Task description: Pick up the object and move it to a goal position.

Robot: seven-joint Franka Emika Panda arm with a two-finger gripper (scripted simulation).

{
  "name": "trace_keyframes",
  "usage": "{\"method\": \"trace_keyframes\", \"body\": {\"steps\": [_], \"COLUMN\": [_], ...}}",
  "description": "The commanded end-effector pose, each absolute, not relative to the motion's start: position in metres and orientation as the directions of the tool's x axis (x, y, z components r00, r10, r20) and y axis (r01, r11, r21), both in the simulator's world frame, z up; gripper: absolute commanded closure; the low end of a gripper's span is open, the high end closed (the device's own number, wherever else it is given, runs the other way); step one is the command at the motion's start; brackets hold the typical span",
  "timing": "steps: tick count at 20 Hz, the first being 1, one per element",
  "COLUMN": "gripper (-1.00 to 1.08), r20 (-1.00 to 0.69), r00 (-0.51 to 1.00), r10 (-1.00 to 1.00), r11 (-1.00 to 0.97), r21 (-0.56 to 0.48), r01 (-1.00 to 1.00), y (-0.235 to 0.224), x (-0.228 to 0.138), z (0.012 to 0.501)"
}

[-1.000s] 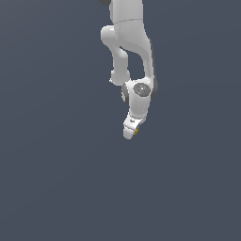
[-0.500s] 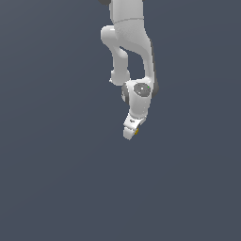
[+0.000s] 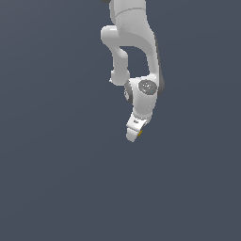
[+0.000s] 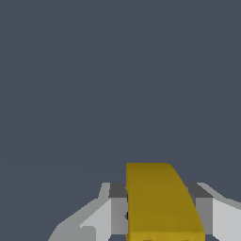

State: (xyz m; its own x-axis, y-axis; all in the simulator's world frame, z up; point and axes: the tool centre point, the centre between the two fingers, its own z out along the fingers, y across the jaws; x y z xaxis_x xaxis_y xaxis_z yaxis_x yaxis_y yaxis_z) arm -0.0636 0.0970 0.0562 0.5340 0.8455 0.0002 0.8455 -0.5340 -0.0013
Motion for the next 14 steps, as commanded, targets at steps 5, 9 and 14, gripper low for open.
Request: {"method": "trace_keyframes", "body": {"steps": [5, 9, 14], "gripper": [1.08, 1.08, 1.08], "r20": [0.002, 0.002, 0.002], "r00": [0.534, 0.534, 0.534], "r10": [0.846, 0.846, 0.846], "r11": [-0.534, -0.534, -0.534], "r21": [-0.002, -0.002, -0.002], "r01": [0.846, 0.846, 0.846], "y": [0.112, 0.122, 0.133], "x": [-0.03, -0.006, 0.021], "z": [0.095, 0.121, 0.151]}}
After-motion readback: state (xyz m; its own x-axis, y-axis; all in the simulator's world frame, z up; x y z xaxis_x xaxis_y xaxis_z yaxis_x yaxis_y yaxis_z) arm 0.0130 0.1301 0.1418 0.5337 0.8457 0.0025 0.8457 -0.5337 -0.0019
